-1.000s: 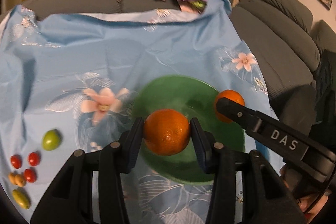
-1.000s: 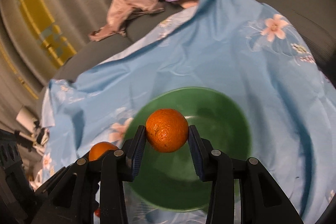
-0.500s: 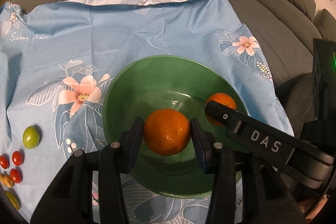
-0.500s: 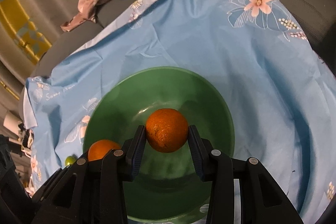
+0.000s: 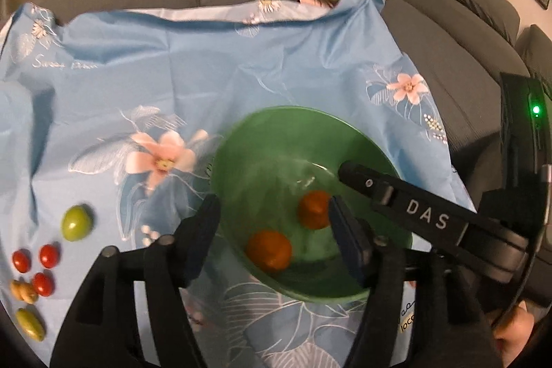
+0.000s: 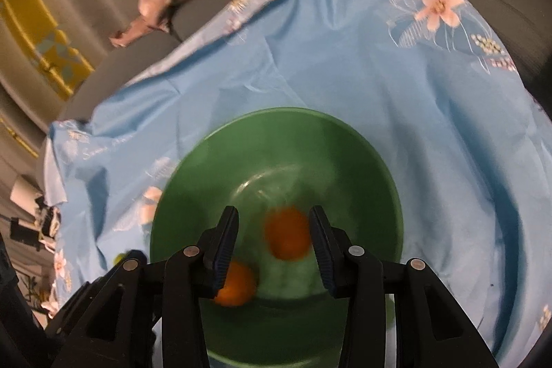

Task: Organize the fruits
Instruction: 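Carry the orange into the green bowl held by the left tool and release, then move the right tool back toward the remaining fruit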

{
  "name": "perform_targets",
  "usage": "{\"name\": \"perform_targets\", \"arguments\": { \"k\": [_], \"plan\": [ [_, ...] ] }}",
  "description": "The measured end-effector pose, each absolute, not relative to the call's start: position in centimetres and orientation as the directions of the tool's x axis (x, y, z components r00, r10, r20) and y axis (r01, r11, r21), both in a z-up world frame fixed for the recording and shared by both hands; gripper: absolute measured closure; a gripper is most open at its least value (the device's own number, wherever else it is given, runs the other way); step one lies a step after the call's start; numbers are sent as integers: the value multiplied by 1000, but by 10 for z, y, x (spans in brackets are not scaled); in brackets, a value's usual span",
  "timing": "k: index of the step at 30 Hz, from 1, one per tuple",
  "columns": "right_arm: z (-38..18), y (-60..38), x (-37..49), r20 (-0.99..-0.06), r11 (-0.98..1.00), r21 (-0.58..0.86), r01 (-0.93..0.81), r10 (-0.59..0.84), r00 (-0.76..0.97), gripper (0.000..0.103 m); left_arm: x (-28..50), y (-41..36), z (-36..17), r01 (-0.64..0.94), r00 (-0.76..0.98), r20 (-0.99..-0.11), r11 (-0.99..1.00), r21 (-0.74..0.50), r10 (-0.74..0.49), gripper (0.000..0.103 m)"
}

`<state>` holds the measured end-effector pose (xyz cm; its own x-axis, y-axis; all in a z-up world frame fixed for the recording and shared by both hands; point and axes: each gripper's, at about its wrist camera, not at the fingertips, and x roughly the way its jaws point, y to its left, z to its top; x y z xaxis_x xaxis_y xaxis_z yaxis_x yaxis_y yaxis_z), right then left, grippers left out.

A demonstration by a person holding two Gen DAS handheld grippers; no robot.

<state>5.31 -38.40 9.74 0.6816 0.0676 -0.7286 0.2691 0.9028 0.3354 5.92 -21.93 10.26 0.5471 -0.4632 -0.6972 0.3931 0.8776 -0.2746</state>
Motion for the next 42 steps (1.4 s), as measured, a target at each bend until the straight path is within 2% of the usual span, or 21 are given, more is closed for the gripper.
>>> {"name": "perform_targets", "arguments": {
  "k": [2,3,7,12,17,24,27,31,42],
  "plan": [
    [99,-379,53,-721,909,321,267,51,691,49,55,-206,107,372,557,-691,883,-287,-460,34],
    [98,-377,55,-718,908,324,265,53,694,47,54,-199,108,363,562,-688,884,-295,-460,33],
    [91,-360,64,-710,915,332,227,84,699,47,41,-148,113,281,595,-672,898,-340,-441,31],
    [76,-328,76,-724,968,160,193,-18,690,47,22,-80,116,160,638,-683,929,-334,-355,30],
    [58,-319,84,-768,967,112,229,-62,638,47,-2,-19,115,53,669,-704,960,-274,-238,29],
    [56,-305,86,-748,973,-5,233,-158,645,47,-19,42,103,-59,690,-699,946,-318,-191,27],
    [55,-295,83,-741,969,-79,233,-213,637,47,-17,54,95,-105,679,-714,940,-325,-171,27],
    [58,-281,75,-753,975,-122,187,-213,622,47,-18,63,93,-106,675,-713,932,-348,-189,27],
    [53,-256,46,-795,992,-81,98,-124,594,47,-18,63,88,-104,652,-733,935,-338,-193,27]
  ]
}}
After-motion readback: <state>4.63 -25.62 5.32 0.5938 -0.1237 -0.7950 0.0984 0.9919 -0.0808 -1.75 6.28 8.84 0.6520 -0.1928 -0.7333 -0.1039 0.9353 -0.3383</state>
